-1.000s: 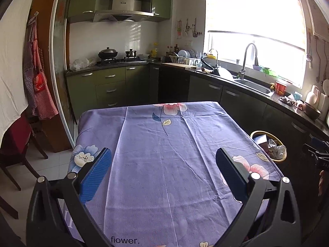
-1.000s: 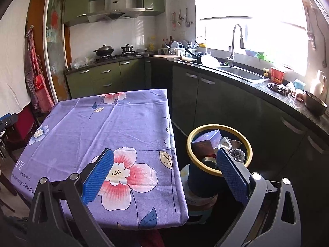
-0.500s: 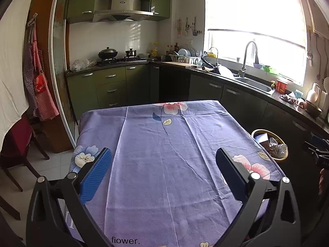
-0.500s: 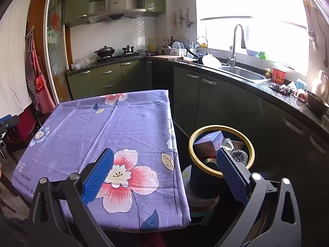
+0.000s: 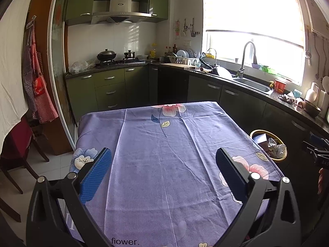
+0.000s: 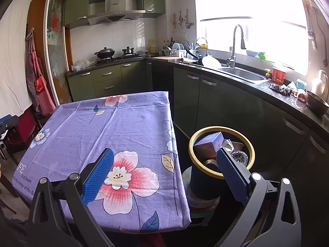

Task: Collect trash

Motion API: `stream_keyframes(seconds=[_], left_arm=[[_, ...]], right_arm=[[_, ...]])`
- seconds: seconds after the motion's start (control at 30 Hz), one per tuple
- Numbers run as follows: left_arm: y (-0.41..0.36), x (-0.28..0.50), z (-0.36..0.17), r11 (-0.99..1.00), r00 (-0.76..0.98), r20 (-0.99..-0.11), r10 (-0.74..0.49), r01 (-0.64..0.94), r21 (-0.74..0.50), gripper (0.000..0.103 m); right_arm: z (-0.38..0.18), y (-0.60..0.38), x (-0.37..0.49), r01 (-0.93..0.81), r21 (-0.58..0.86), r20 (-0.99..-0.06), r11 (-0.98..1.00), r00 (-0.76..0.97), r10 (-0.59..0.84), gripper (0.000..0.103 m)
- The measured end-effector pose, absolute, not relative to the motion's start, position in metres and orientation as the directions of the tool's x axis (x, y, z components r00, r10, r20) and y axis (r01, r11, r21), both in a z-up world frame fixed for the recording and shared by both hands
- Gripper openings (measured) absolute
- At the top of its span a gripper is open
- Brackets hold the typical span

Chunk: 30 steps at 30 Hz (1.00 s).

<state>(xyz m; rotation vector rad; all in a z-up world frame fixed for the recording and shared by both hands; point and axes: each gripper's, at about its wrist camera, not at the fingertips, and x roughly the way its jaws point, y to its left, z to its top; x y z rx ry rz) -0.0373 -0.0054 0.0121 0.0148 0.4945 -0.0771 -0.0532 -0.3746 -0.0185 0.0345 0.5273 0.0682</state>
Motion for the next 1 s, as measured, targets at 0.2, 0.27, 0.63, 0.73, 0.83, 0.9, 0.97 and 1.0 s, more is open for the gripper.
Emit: stream_keyframes(seconds=[0.2,0.27,0.63,0.73,0.83,0.9,0.97,1.0], left_arm=[[-0.0063,-0.0372,0.0128,0.997,0.877,-0.476,-0.07,0.078,-0.003,0.096],[-0.0071,-0.0363,0.0131,0.997,0.875,-0.479,-0.072,0.08,-0.003,0.096],[-0.0088,-0.0347,0.0118,0.996,0.873,-0.482,-0.074,0.086,0.002,0.096],[-0.009,-0.0347,0.0119,0.996,0.874,-0.481,-0.075,0.088,0.003,0.096],[-0.0091,-0.0337,0.0116,0.996,0.873,-0.481,-0.076,0.091,0.007,0.096],[-0.009,-0.0329,0.0114,0.996,0.873,-0.482,-0.077,0.093,0.009,0.096],[-0.0092,-0.0327,0.0112,0.996,0.872,-0.483,-0.077,0.094,0.011,0.096],[-0.0095,-0.0326,0.0112,0.996,0.872,-0.484,-0.078,0.094,0.01,0.096]], right_arm=[[-0.0186,-0.3744,-0.053,-0.057,0.052,-0.503,0.997,0.861,0.075,0.098],[-0.0188,-0.3741,-0.0529,-0.057,0.05,-0.503,0.997,0.861,0.074,0.098],[-0.0202,-0.3744,-0.0516,-0.057,0.053,-0.505,0.997,0.86,0.076,0.098],[-0.0204,-0.375,-0.0502,-0.058,0.054,-0.505,0.997,0.859,0.077,0.098],[-0.0205,-0.375,-0.0501,-0.058,0.054,-0.506,0.997,0.859,0.078,0.098],[-0.0205,-0.3754,-0.0494,-0.06,0.055,-0.506,0.997,0.859,0.079,0.098],[-0.0214,-0.3747,-0.0484,-0.06,0.054,-0.507,0.997,0.858,0.079,0.098],[-0.0214,-0.3751,-0.0484,-0.06,0.055,-0.508,0.997,0.858,0.08,0.098]])
